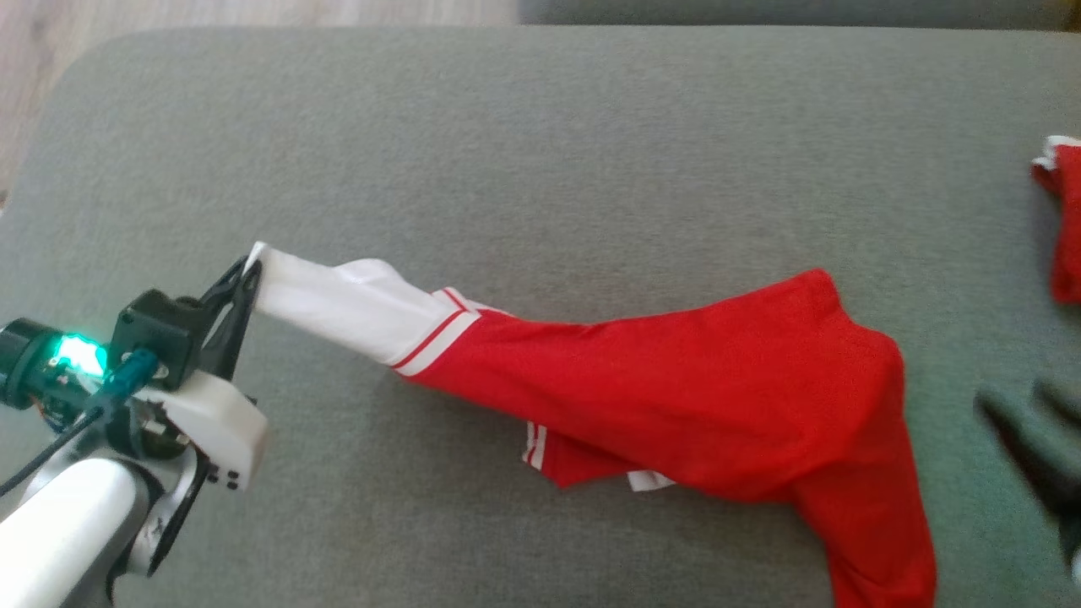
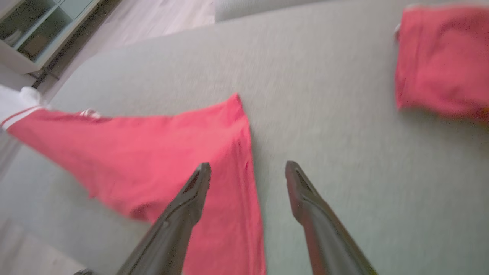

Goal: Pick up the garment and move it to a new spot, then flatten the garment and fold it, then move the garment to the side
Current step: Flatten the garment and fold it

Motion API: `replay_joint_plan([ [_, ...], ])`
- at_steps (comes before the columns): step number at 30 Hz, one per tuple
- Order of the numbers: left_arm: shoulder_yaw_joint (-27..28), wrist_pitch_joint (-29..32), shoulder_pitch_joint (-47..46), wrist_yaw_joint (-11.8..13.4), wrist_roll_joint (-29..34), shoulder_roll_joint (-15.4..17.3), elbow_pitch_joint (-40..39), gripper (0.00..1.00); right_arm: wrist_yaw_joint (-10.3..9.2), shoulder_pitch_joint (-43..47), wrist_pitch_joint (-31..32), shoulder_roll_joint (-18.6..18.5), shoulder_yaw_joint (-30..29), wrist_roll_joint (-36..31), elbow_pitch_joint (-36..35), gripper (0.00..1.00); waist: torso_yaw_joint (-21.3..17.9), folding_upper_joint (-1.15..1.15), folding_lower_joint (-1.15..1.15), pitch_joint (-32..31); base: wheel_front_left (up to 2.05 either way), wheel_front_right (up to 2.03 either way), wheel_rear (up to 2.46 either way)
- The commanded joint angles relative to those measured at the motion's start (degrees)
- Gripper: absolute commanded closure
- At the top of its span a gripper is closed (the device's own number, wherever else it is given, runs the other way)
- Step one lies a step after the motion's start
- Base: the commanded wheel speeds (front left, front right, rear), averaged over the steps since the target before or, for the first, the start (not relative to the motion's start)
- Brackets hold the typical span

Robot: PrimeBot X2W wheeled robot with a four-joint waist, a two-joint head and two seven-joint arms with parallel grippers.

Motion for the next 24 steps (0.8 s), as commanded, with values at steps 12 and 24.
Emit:
replay_joint_plan([
  [12,-0.08,-2.69,-6.54,-2.04,2.52,-2.43,0.47,1.00,-0.05,-26.17,-1.07,-7.10,16.82,-9.34,18.70,0.00,5.80,0.00,-0.01,4.10,0.00,0.00,0.00],
  [24,-2.60,-3.92,-10.59,-4.24,3.95,-6.36,3.46,1.00,-0.05,-37.99,-3.25,-11.94,31.13,-7.39,32.00,0.00,8.41,0.00,-0.01,6.58,0.00,0.00,0.00],
])
